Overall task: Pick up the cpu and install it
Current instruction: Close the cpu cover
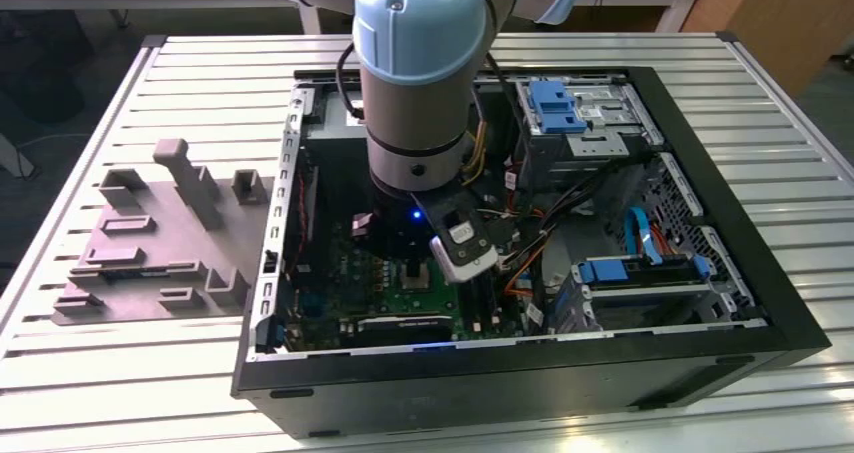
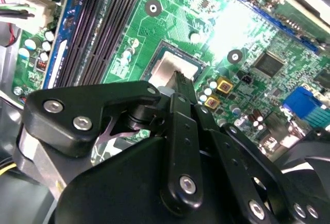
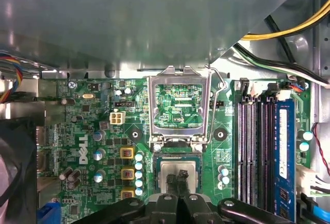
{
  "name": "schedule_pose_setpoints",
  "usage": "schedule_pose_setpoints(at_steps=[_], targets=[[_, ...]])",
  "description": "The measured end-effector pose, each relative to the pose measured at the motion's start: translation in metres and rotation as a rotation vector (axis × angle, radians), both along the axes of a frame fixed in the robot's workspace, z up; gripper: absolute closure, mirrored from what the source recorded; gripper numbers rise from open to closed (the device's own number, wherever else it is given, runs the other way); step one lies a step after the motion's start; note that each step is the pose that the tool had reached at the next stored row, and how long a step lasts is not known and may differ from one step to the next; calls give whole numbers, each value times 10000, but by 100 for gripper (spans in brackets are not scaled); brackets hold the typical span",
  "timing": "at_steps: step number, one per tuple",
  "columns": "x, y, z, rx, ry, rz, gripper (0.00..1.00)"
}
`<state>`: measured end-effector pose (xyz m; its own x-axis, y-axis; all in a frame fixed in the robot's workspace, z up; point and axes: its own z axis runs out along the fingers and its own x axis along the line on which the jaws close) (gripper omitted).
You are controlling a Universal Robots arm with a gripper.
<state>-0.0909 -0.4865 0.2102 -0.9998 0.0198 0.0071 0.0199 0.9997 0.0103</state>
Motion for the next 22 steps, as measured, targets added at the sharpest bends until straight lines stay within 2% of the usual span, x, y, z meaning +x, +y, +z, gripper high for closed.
schedule_pose_setpoints(at_steps=[4, 12, 22], targets=[[-1, 3, 116, -12, -5, -1, 89], [-1, 11, 425, -34, -10, 0, 89], [-1, 13, 447, -45, -12, 0, 89]])
